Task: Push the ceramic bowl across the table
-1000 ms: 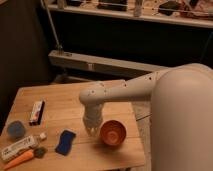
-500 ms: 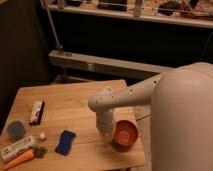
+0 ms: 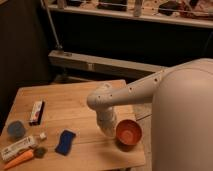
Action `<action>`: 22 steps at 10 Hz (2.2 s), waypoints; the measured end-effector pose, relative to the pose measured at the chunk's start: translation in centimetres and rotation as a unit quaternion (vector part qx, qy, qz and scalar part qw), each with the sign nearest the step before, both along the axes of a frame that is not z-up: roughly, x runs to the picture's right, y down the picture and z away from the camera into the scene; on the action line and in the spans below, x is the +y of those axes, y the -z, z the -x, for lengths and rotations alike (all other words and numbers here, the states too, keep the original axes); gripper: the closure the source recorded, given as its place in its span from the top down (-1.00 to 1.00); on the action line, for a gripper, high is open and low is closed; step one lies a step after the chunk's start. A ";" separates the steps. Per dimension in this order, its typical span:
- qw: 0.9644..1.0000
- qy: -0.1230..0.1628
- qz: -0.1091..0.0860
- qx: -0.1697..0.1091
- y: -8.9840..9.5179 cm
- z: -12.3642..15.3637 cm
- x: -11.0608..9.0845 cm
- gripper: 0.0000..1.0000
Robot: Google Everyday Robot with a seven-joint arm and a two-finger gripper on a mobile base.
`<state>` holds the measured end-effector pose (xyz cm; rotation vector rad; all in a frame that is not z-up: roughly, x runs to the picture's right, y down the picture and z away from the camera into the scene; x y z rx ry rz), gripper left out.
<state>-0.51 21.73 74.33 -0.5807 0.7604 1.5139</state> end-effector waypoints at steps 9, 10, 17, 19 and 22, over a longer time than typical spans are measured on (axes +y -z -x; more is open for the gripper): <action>0.999 -0.021 0.006 -0.044 -4.5 -0.3 0.0 -1.00; 0.999 -0.017 0.014 -0.035 -4.8 -1.4 0.7 -1.00; 0.997 0.037 0.044 0.059 -4.6 -7.5 3.3 -1.00; 0.995 0.040 0.055 0.079 -3.6 -8.5 4.3 -1.00; 0.992 0.028 0.072 0.104 -2.2 -10.1 5.5 -1.00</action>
